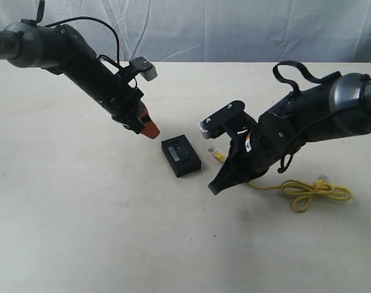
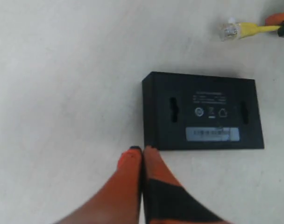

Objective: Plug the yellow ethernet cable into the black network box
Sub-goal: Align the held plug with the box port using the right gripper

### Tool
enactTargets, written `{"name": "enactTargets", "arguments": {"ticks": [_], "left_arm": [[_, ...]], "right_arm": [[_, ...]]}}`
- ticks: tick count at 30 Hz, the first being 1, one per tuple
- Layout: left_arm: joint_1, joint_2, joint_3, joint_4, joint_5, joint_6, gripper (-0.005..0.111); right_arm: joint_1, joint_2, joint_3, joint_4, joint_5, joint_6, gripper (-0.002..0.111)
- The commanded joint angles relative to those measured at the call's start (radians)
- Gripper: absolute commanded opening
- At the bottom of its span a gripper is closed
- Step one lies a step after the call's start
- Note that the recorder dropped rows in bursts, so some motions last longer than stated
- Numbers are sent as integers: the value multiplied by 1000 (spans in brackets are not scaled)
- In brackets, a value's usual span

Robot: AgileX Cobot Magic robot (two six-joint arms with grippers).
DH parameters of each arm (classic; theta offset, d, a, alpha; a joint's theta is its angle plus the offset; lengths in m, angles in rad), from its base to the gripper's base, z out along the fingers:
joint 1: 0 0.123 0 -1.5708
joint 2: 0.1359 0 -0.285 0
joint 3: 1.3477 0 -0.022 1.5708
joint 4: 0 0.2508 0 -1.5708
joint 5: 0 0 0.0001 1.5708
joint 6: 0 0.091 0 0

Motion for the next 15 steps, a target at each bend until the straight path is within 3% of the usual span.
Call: {"name": "enactTargets", "arguments": {"ticks": [1, 8, 15], "left_arm": [[5, -9, 0, 33, -17, -25, 0], [28, 18, 28, 23, -30, -19, 0], [34, 77, 28, -93, 21, 78, 0]], "right_arm": [[36, 13, -3, -7, -21, -1, -1], [84, 8, -3, -7, 22, -37, -1], [118, -7, -3, 3, 43, -52, -1]]}}
